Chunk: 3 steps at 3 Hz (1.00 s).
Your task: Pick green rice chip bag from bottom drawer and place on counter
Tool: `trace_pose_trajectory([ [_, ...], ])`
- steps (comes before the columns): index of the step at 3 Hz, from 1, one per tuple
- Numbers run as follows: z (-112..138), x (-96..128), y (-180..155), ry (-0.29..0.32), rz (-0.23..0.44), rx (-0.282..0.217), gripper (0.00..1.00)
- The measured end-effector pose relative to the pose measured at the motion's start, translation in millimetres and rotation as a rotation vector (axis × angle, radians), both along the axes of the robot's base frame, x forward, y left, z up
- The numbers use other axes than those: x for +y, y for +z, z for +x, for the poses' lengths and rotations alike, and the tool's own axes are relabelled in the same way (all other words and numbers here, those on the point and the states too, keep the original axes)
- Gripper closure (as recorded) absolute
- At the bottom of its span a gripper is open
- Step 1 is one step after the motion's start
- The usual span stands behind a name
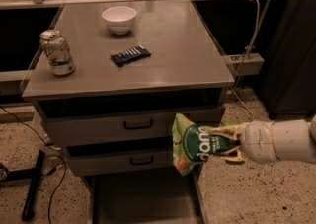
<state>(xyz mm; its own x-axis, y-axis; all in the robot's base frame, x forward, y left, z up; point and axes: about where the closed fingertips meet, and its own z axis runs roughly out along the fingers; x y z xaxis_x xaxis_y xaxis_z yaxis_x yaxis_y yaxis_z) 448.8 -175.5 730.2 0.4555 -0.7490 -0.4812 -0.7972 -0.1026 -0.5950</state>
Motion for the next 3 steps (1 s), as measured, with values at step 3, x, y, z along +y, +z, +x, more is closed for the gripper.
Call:
trace_pose_trajectory([
  [3, 49, 53, 169, 0.086, 0.012, -0.094, 1.0],
])
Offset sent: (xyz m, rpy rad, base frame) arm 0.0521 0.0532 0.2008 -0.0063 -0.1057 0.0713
